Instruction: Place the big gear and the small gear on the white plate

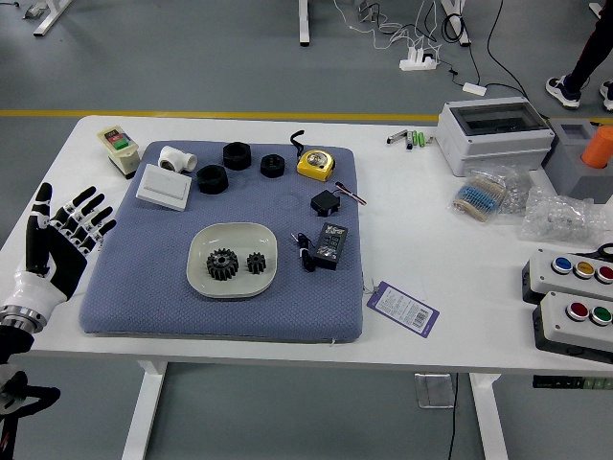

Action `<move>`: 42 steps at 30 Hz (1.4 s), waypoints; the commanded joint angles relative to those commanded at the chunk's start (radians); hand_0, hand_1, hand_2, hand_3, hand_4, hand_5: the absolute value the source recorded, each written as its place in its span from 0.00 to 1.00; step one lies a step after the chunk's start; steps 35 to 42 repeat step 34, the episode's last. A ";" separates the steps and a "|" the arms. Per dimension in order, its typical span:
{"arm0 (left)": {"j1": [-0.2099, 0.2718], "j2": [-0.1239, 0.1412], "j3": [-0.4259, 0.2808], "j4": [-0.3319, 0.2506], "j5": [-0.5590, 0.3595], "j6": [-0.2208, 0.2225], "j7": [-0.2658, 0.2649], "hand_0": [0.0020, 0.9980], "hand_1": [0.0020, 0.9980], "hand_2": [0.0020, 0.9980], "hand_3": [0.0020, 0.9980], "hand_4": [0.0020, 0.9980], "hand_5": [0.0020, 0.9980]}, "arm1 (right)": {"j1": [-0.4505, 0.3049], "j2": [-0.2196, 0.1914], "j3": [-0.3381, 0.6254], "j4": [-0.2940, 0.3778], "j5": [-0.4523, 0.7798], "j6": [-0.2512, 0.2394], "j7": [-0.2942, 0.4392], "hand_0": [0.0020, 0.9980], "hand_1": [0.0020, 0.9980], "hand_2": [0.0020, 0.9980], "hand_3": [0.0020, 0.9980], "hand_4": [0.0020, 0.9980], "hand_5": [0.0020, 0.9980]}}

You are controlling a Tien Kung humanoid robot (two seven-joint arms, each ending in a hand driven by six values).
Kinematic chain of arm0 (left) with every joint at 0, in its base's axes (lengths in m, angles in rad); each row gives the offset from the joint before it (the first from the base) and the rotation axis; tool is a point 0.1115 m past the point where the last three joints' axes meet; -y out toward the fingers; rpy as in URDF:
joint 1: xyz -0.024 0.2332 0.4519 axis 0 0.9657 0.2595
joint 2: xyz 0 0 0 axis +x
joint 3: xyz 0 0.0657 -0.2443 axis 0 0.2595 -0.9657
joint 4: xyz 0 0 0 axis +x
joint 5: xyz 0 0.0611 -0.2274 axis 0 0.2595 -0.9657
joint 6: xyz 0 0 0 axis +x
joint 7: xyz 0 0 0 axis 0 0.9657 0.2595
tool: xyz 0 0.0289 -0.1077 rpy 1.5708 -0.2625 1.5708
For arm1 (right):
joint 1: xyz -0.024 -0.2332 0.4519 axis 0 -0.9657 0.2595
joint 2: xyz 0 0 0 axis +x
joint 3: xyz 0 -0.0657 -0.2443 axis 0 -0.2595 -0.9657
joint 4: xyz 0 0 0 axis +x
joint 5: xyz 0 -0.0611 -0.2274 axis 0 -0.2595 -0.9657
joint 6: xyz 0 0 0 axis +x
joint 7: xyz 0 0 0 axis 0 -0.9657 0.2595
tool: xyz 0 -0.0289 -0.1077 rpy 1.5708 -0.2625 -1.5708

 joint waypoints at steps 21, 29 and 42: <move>0.001 -0.011 0.004 -0.022 0.278 -0.012 -0.154 0.87 0.90 0.92 0.84 0.88 1.00 | 0.002 -0.001 0.000 0.001 0.002 -0.001 0.001 0.71 0.72 0.75 0.57 0.80 0.65; 0.005 -0.012 0.006 -0.008 0.291 -0.004 -0.143 0.88 0.91 0.94 0.85 0.88 1.00 | 0.002 -0.003 0.001 0.001 -0.001 -0.001 0.001 0.71 0.72 0.75 0.57 0.80 0.65; 0.003 -0.013 0.004 -0.003 0.294 0.001 -0.141 0.88 0.91 0.94 0.85 0.88 1.00 | 0.002 -0.004 0.003 0.002 -0.001 -0.001 0.002 0.71 0.72 0.75 0.57 0.80 0.65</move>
